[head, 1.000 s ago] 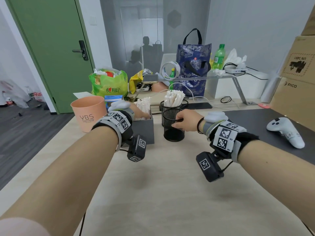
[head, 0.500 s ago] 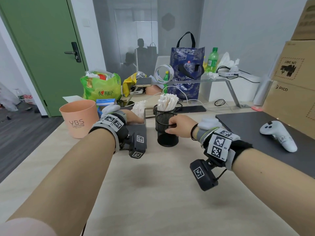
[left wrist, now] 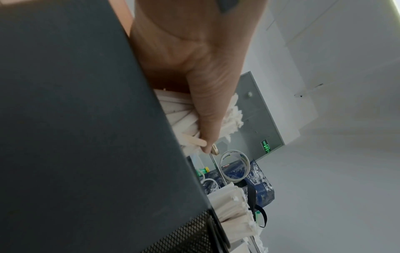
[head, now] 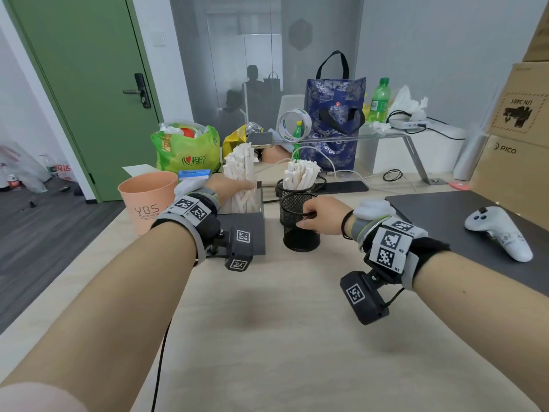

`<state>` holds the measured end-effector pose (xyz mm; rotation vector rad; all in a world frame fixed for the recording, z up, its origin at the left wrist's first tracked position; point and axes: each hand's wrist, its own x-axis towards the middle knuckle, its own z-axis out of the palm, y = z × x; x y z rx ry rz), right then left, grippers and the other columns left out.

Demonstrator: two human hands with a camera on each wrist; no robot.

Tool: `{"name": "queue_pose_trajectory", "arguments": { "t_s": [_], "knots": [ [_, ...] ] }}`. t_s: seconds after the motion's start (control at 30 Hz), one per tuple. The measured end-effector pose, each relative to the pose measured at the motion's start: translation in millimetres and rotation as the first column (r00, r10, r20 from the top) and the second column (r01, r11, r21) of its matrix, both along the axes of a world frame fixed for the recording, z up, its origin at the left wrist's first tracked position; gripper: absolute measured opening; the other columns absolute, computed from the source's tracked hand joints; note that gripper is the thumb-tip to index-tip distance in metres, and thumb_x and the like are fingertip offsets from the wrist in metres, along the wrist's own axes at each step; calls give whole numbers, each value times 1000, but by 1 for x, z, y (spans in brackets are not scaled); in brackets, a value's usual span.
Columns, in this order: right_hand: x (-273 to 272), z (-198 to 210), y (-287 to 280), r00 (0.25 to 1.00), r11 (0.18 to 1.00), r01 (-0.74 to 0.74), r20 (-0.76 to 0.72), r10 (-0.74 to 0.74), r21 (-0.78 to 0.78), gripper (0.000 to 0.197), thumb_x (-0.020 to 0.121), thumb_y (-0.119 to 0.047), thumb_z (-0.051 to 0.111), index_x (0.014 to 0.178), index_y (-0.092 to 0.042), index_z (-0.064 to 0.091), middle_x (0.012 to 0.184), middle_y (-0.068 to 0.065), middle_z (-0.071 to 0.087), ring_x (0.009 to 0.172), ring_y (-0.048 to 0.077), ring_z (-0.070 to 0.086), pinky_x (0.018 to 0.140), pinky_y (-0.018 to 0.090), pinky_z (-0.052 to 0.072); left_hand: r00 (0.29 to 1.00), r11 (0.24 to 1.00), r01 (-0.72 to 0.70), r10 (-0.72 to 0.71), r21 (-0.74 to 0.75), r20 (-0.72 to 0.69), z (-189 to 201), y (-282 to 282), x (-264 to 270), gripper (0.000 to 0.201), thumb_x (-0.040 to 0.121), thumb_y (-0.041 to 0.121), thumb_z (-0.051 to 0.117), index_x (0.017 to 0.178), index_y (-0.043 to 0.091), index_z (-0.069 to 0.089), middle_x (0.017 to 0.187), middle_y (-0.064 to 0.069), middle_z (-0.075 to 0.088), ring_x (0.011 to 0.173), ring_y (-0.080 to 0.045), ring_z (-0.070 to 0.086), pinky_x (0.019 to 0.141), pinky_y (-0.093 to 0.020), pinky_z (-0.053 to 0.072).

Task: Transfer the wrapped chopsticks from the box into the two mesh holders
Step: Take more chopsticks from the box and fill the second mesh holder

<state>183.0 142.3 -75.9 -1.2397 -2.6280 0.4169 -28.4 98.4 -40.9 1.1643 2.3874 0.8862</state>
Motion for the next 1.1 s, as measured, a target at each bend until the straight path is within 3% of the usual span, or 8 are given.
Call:
{"name": "queue_pose_trajectory", "arguments": {
  "t_s": [0.2,0.4,0.57,0.7,0.77,0.9,0.97,1.1],
  "knots": [
    [0,-1,-2,1000,1000,6,-4,-6,-3,40,87,-31,61,57,-22,36,76,6,51,77,23,49,69,30,38,998,998,55,-55,-5,-44,-6,-4,-1,53,80,20,67,126,-1,53,106,-9,54,96,-26,52,81,-33,45],
    [0,-1,-2,1000,1000,7,2,-7,-8,40,87,-31,61,57,-22,36,64,-3,43,76,23,49,67,29,38,994,994,103,-100,48,-53,-2,-9,-2,55,80,31,70,126,6,54,125,-12,60,108,-29,56,90,-34,45],
    [0,0,-5,1000,1000,1,-4,-1,-25,37,88,-29,60,60,-22,37,83,9,54,85,34,61,68,34,43,959,968,190,-219,-167,-178,-11,-8,8,54,79,36,70,122,5,57,112,-8,59,106,-27,56,80,-28,39],
    [0,2,-7,1000,1000,-6,6,6,-25,37,89,-29,59,60,-23,36,86,9,54,96,37,64,69,33,44,979,991,129,-131,-26,-159,-4,-6,9,26,82,32,67,85,8,57,88,-7,54,87,-23,49,73,-28,38],
    [0,2,-7,1000,1000,-10,8,10,-17,37,89,-29,59,60,-23,36,86,9,54,96,37,64,69,33,44,987,991,108,-97,79,-126,0,-7,5,32,83,37,66,69,16,47,87,-7,54,89,-23,51,74,-30,38],
    [0,-1,-5,1000,1000,-13,0,13,-3,38,89,-29,60,60,-22,36,84,9,54,96,37,64,61,30,42,977,991,135,-129,21,-170,-4,-11,3,37,81,33,70,105,7,62,105,-11,59,101,-27,56,81,-34,45],
    [0,-3,-3,1000,1000,-18,-3,19,11,39,88,-29,60,59,-22,35,85,8,53,96,37,64,52,23,35,971,989,146,-147,-24,-189,-8,-11,4,20,79,27,69,85,10,60,98,-12,59,87,-25,53,67,-31,42],
    [-1,-3,-2,1000,1000,-20,5,20,6,38,89,-30,59,60,-22,35,85,8,53,96,37,64,51,22,33,992,986,81,-65,143,-111,0,-9,3,31,81,20,66,62,13,43,76,-8,52,81,-23,49,57,-29,35]
  ]
}}
